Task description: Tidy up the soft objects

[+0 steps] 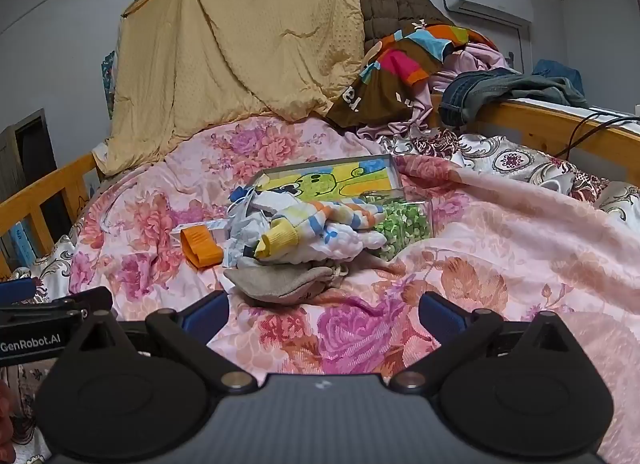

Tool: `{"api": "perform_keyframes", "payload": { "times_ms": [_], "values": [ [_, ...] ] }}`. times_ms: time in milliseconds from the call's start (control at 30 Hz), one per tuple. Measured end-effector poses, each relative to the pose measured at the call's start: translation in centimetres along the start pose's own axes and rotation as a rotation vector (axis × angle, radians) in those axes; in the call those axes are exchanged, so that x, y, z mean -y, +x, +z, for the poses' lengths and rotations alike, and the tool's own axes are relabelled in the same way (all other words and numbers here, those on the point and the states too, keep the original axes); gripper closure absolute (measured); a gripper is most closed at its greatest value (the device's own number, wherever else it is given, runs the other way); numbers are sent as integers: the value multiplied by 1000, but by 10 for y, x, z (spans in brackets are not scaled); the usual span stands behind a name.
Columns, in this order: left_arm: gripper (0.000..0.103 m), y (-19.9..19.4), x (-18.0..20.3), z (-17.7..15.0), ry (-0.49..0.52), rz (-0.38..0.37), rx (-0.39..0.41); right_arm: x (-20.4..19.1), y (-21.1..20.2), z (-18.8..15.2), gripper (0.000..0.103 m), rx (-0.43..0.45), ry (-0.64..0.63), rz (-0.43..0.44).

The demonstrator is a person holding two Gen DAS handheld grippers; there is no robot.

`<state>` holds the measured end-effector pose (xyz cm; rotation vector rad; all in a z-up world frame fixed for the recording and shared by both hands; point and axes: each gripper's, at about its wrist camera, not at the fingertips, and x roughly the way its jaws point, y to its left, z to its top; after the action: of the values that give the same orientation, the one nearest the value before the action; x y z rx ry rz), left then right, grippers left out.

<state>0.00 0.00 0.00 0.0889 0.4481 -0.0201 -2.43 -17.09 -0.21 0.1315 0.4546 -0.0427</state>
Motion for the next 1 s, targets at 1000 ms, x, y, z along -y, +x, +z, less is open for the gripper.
{"api": "perform_keyframes", "payload": {
  "times_ms": [1000],
  "values": [
    [1, -2, 3, 0, 1, -7, 10, 1, 1, 0, 0, -19, 11, 3]
  ]
}}
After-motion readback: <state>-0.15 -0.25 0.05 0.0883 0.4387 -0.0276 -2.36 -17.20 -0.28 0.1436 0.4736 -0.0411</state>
